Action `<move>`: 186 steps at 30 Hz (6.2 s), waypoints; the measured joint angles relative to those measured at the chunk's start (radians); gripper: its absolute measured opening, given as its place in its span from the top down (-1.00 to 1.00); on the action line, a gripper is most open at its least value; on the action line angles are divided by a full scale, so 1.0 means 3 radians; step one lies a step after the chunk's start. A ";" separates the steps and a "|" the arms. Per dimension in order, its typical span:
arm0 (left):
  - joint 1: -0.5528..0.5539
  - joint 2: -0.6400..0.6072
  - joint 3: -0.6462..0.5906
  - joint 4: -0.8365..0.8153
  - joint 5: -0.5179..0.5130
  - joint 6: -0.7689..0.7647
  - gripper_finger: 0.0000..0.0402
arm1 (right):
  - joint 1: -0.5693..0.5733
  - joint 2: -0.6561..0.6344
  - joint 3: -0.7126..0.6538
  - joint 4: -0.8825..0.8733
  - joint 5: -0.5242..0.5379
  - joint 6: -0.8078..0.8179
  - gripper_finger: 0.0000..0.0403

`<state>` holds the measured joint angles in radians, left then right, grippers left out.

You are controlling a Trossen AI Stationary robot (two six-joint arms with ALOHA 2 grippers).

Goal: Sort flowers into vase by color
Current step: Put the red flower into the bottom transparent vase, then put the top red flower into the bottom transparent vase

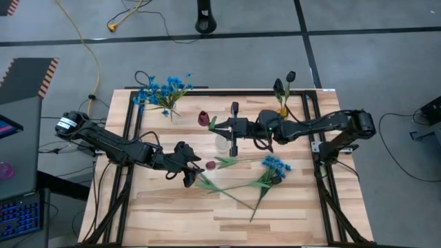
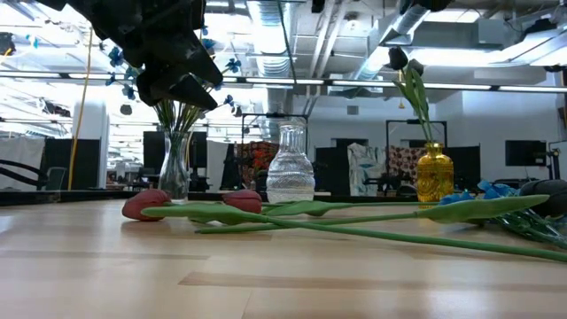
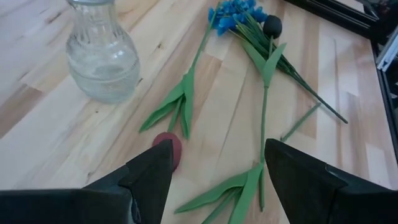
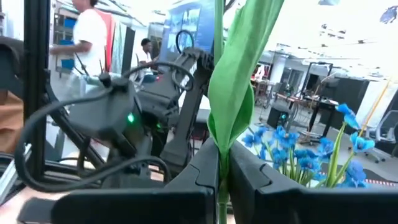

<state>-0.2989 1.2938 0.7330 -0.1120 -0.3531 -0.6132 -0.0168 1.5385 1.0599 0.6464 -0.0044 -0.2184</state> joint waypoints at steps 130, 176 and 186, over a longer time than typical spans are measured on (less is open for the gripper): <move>0.0001 0.0001 0.0001 -0.0004 -0.0267 0.0010 -0.20 | 0.0382 0.0510 0.0854 -0.4496 -0.0143 0.0896 -0.03; -0.0006 0.0001 -0.0001 -0.0010 -0.0261 0.0049 -0.20 | 0.0195 0.1519 0.0755 -0.3948 0.0193 0.0702 0.30; -0.0006 0.0001 -0.0001 -0.0009 -0.0257 0.0090 -0.20 | 0.0195 0.1501 0.0773 -0.3980 0.0183 0.0703 0.83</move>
<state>-0.3008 1.2942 0.7326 -0.1146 -0.4301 -0.5861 0.0418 1.9888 1.2920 -0.5478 0.0505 -0.0074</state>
